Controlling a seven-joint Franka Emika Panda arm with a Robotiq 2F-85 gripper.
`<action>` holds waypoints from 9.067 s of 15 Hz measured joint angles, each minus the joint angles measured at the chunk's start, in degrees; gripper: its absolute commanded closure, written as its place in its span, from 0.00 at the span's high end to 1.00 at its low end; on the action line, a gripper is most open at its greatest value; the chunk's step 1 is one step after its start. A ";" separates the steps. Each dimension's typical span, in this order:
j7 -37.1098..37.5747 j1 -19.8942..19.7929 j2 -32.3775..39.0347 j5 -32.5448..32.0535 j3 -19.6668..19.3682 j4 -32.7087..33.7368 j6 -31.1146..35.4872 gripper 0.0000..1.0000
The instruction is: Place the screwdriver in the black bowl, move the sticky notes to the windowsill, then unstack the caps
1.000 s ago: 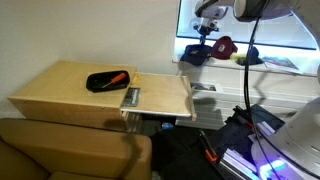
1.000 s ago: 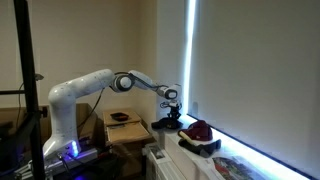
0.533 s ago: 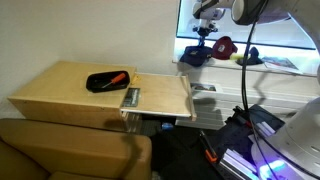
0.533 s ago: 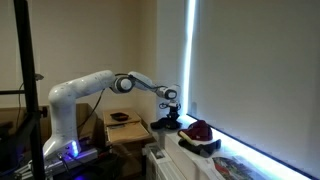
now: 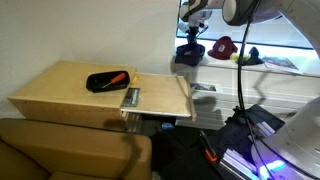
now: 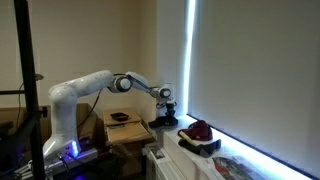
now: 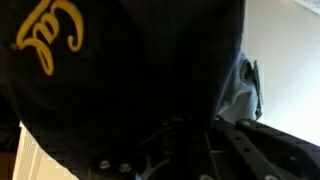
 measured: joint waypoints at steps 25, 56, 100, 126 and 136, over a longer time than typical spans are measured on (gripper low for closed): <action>19.08 -4.75 -6.70 9.01 -6.95 -13.06 38.52 0.01; 18.79 -1.26 -0.89 62.54 -17.00 -4.50 79.33 0.01; 55.21 -21.84 16.32 14.35 10.88 23.10 33.15 0.48; 38.53 -10.34 14.10 -4.58 1.11 25.30 20.41 0.32; 38.41 -11.05 14.10 -4.50 1.11 25.30 23.09 0.78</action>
